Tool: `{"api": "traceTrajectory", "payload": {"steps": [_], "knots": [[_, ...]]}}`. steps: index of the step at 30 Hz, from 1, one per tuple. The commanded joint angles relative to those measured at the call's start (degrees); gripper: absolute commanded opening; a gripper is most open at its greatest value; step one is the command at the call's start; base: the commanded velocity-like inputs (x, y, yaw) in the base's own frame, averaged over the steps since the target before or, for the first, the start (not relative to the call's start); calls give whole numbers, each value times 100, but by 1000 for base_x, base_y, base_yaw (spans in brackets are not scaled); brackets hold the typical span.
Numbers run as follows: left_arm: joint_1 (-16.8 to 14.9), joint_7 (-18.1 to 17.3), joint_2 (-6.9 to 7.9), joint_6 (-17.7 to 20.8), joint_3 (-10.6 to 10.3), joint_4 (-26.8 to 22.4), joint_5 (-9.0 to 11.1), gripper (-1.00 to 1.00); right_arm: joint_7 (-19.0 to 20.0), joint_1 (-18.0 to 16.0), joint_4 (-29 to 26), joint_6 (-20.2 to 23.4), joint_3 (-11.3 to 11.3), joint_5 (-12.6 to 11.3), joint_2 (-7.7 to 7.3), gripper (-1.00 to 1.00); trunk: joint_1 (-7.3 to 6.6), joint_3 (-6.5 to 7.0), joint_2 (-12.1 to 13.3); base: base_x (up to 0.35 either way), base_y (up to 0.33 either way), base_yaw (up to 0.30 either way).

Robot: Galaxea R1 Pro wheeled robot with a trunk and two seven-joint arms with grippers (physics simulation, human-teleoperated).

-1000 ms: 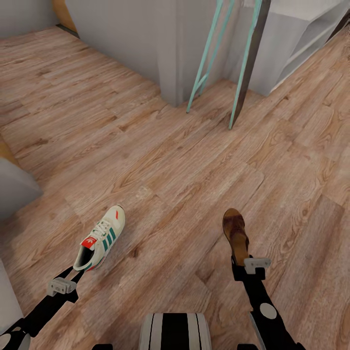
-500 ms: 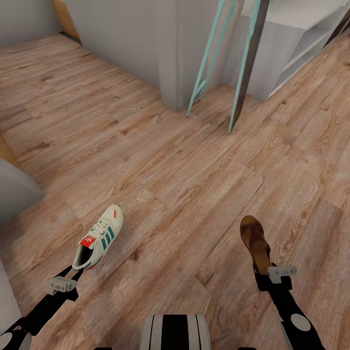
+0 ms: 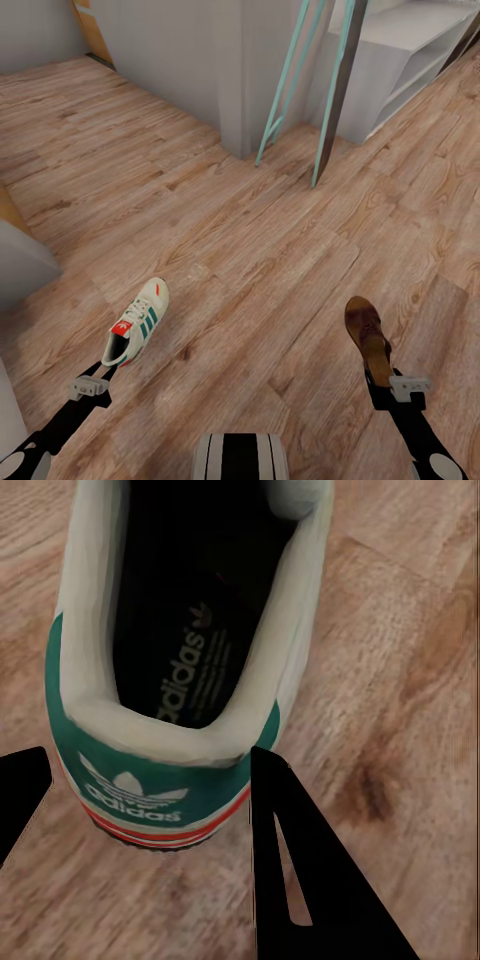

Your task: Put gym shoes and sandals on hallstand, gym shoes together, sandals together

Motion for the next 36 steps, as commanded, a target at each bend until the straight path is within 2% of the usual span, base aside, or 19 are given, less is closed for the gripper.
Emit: {"api": "traceTrajectory", "payload": {"steps": [1, 5, 9, 13, 20, 36], "knots": [[-1, -43, -2, -1, 4, 6, 48, -100, 28, 73, -62, -49, -16, 48, 41, -100, -1, 6, -1, 0, 0, 0], [10, -38, 0, -50, 12, 13, 51, -100, 16, 155, -175, -86, -19, 47, 102, -100, -1, 42, -1, 0, 0, 0], [24, -37, 1, -114, 15, 165, 35, -100, 0, 298, -341, -147, -43, 43, 270, -100, -1, 78, -1, 0, 0, -18], [28, -41, 2, -160, 18, 251, 27, -100, -10, 370, -397, -171, -51, 46, 367, -100, -1, 113, -1, 0, 0, -37], [49, -59, 10, -466, 20, 301, 62, -100, -25, 413, -419, -247, -52, 49, 406, -100, -1, 176, -1, 0, 0, -9], [59, -102, -2, -539, -30, 314, 33, -100, -30, 423, -334, -302, -50, 58, 414, -100, -1, 318, -1, 0, 0, -1]]}}
